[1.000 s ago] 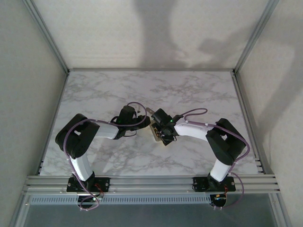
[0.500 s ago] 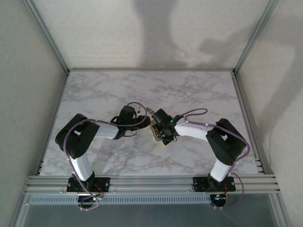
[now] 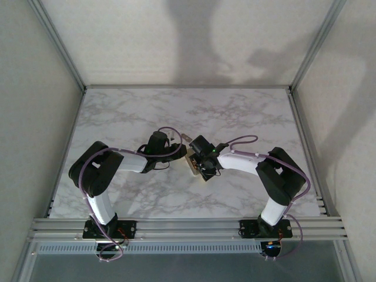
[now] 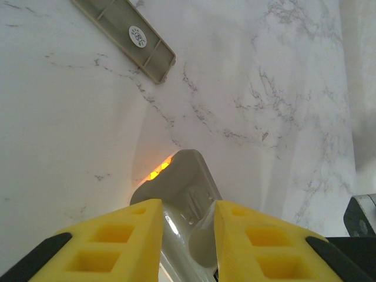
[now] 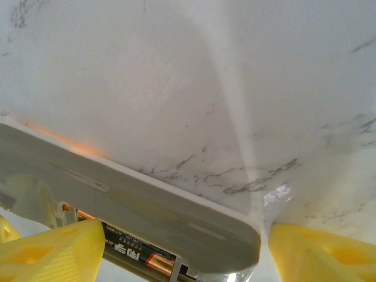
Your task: Load the batteries into the remote control
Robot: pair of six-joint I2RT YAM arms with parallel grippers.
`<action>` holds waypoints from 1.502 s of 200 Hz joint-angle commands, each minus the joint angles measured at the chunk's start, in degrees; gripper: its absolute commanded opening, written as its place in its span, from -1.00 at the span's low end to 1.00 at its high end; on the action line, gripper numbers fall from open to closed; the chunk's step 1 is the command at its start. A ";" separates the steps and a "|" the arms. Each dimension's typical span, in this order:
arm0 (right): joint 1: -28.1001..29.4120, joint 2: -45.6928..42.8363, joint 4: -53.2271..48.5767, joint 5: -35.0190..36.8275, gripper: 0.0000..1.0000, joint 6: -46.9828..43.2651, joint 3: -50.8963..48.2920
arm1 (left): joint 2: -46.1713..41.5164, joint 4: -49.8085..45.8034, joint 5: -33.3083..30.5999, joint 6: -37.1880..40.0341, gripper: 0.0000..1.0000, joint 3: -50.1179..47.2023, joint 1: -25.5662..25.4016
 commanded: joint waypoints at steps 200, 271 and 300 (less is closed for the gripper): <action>-7.15 -4.38 -8.12 -6.63 0.26 -56.18 7.67 | -14.61 0.51 -7.65 2.48 0.48 -6.98 3.49; -8.33 1.82 -3.54 -11.64 0.13 -59.90 7.70 | -27.56 -6.43 -14.48 -0.14 0.99 -12.15 3.21; -8.42 2.71 -3.89 -11.18 0.13 -60.53 8.06 | -31.37 -8.30 -16.89 -0.34 0.99 -13.75 3.29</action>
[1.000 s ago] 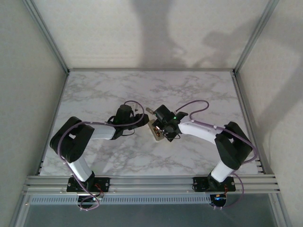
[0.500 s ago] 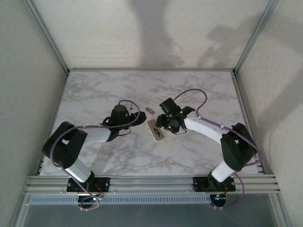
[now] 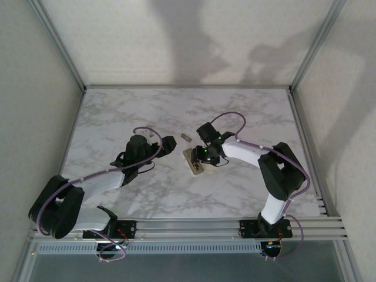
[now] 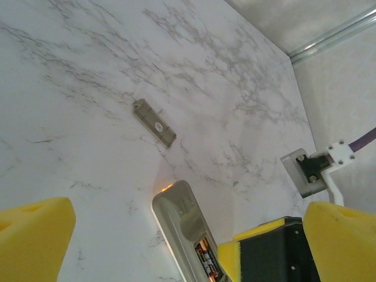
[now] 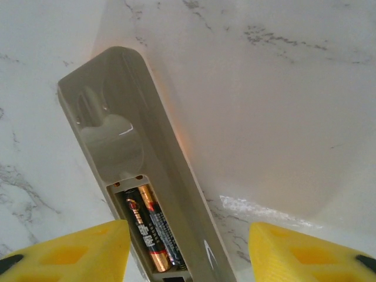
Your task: Load the batteries into the remote control
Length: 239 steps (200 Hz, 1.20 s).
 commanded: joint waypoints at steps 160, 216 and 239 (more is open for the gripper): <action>-0.62 2.75 -2.61 2.77 0.04 -1.12 0.35 | -4.78 -3.73 -5.65 -0.79 0.99 -2.96 0.26; -0.26 -1.91 -4.01 2.59 0.10 -1.90 0.68 | -5.07 -4.50 -6.31 -0.38 0.99 -2.25 0.28; -0.15 -2.27 -3.05 3.10 0.12 -2.17 -0.25 | -4.47 -5.09 -6.67 -0.14 0.99 -1.34 0.35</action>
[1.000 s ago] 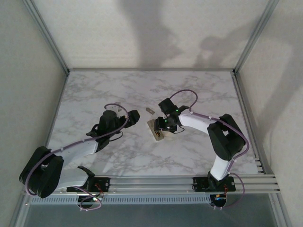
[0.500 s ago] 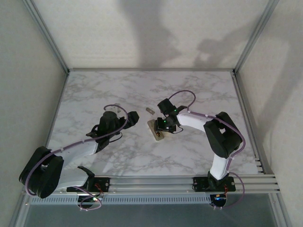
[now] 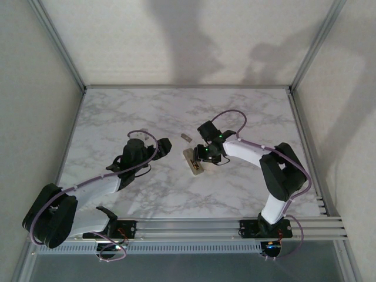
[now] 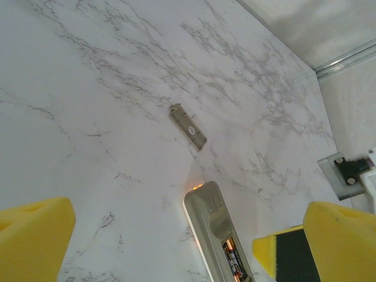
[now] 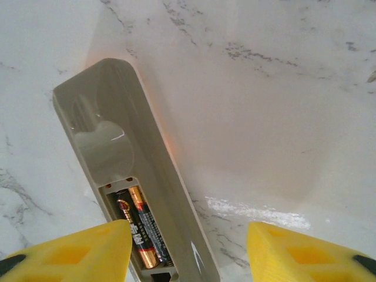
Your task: Load the batteries into the remote control
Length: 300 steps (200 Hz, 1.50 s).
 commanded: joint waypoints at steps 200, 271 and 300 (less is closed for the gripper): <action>2.87 25.11 0.60 16.36 -0.14 -25.17 32.25 | -4.76 -13.44 -11.39 1.32 0.99 3.34 1.62; 2.72 31.84 -3.83 17.12 -0.21 -20.14 41.41 | -4.87 -12.91 -11.09 1.36 0.99 2.54 1.75; 2.85 34.43 -5.89 17.34 -0.21 -18.36 44.37 | -4.84 -12.62 -10.82 1.40 0.99 2.39 1.83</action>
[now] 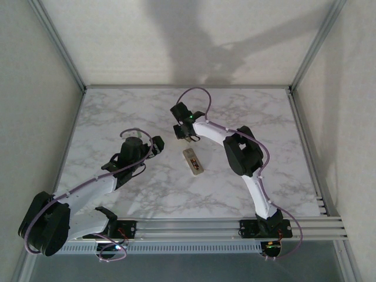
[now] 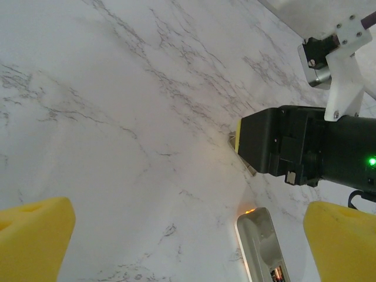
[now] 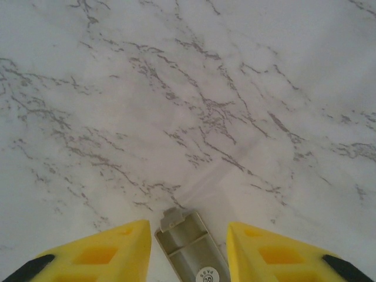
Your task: Load the batteries into the remote control
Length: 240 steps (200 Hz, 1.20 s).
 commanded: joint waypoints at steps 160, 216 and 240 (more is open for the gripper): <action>0.30 -0.08 -2.44 3.35 -0.46 4.78 0.15 | -2.13 -0.02 -0.11 0.79 0.99 -1.51 1.09; 0.30 -5.03 0.36 0.70 -0.42 4.74 -6.00 | -1.03 0.48 0.64 0.96 0.99 -1.17 1.11; 0.30 -5.39 0.82 0.65 -0.42 5.24 -6.95 | -0.46 0.57 1.39 0.88 0.99 -1.04 1.15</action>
